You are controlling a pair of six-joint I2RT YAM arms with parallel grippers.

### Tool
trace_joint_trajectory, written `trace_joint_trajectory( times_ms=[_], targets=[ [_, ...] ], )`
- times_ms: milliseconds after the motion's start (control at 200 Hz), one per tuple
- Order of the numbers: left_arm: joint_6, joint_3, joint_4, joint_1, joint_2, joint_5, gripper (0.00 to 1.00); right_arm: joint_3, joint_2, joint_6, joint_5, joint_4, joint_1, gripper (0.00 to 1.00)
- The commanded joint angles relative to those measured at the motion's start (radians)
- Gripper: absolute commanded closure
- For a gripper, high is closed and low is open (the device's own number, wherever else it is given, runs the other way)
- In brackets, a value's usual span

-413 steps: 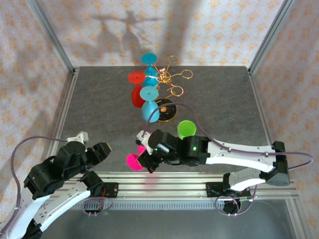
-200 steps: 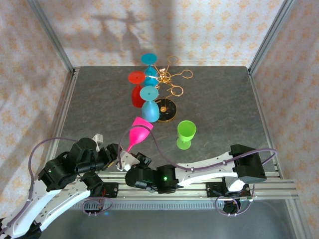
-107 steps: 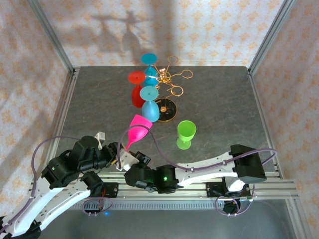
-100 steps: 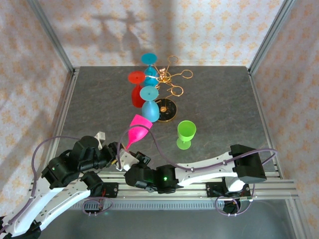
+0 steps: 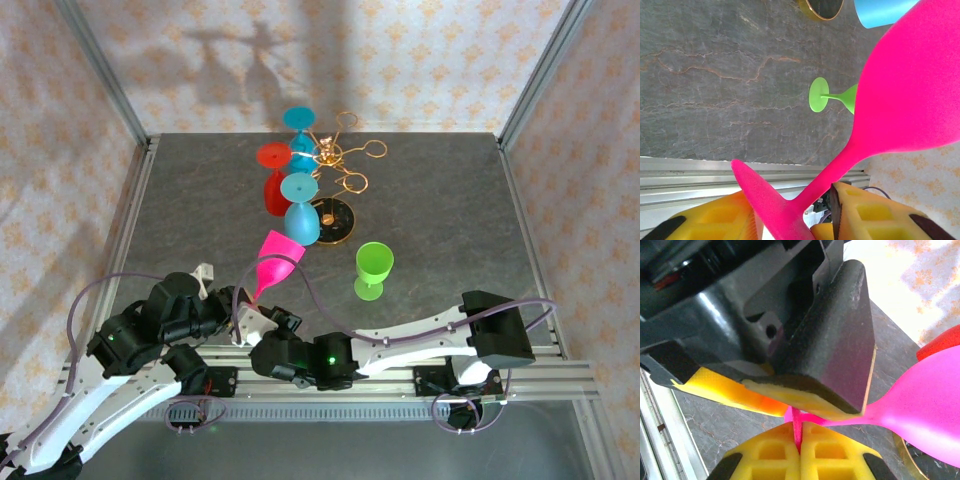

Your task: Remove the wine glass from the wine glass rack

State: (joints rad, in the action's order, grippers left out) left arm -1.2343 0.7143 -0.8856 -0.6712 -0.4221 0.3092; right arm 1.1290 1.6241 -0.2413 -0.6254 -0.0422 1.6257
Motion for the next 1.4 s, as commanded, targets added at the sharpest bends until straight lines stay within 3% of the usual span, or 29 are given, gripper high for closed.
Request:
trace_joint_trajectory(
  times_ms=[0, 716, 1026, 1392],
  targets=[
    [0.006, -0.022, 0.023, 0.01, 0.0, -0.005, 0.67, 0.024, -0.07, 0.0, 0.017, -0.038, 0.016, 1.0],
    [0.015, -0.053, 0.057, 0.01, 0.017, -0.002, 1.0, 0.043, -0.167, 0.033, 0.119, 0.007, 0.017, 0.96],
    [0.012, -0.059, 0.054, 0.01, 0.04, -0.008, 1.0, 0.075, -0.158, 0.027, 0.143, 0.04, 0.016, 0.95],
    [0.012, -0.062, 0.051, 0.01, 0.057, -0.014, 1.0, 0.109, -0.15, 0.035, 0.17, 0.067, 0.016, 0.8]
  ],
)
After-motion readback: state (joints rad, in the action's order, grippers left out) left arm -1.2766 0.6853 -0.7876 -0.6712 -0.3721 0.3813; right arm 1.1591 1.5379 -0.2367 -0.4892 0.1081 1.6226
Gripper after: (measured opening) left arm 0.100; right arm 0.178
